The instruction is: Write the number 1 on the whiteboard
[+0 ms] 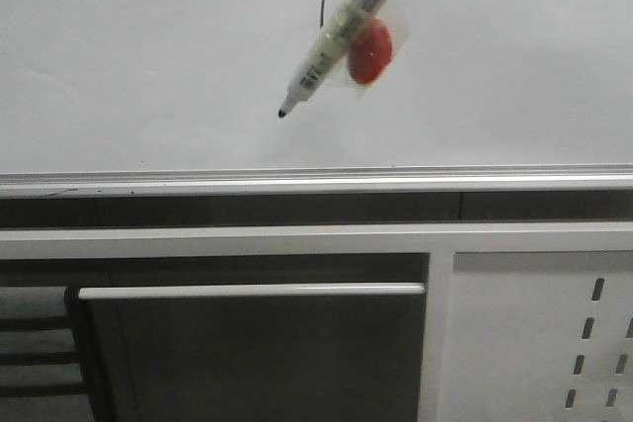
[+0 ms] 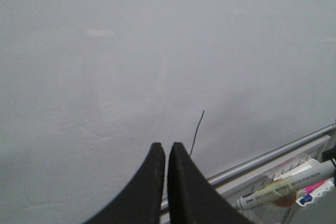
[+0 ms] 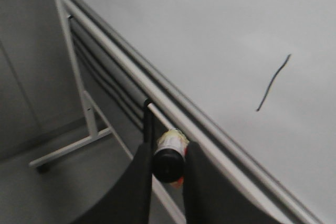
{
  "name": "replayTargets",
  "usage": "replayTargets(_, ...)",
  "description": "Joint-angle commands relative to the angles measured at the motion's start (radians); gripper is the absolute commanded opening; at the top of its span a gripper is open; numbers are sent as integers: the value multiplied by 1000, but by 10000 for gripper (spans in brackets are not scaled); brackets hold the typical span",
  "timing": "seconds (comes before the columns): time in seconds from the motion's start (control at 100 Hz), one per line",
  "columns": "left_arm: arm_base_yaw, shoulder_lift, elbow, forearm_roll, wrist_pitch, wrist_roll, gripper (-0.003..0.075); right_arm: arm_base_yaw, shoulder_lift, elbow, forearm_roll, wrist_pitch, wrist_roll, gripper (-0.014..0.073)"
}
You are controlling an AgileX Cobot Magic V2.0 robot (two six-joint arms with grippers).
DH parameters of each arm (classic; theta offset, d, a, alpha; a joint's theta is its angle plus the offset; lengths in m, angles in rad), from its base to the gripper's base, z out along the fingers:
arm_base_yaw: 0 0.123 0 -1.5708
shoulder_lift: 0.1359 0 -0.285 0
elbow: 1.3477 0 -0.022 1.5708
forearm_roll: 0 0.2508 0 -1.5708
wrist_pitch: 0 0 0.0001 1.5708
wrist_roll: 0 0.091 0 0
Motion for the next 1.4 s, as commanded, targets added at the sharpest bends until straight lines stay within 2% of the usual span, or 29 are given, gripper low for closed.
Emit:
replayTargets(0.0, 2, 38, -27, -53, 47, 9, -20, 1, -35, -46, 9, 76, -5, -43)
replayTargets(0.11, 2, 106, -27, -138, 187, 105, -20, 1, -38, -77, 25, 140, 13, -43)
replayTargets(0.23, 2, 197, -27, -234, 364, 277, -18, -3, -32, -135, 44, 173, 13, -43)
replayTargets(0.34, 2, 270, -27, -299, 466, 342, 5, -18, 1, -199, 48, 240, 40, -43)
replayTargets(0.43, 2, 318, -27, -297, 515, 361, 89, -41, 38, -250, 48, 307, 47, -43)
replayTargets(0.6, -16, 371, -29, -297, 559, 391, 347, -54, 104, -324, 48, 410, 47, -43)
replayTargets(0.65, -37, 382, -36, -295, 559, 406, 382, -54, 122, -340, 48, 422, 47, -43)
replayTargets(0.97, -212, 452, -128, -181, 418, 433, 385, -54, 222, -445, 57, 525, 47, -43)
replayTargets(1.25, -228, 503, -147, -148, 375, 438, 377, -54, 224, -474, 59, 572, 47, -43)
replayTargets(1.32, -228, 503, -148, -146, 368, 438, 316, -54, 224, -474, 59, 581, 47, -43)
replayTargets(1.39, -228, 503, -149, -135, 368, 438, 200, -54, 224, -474, 62, 583, 47, -43)
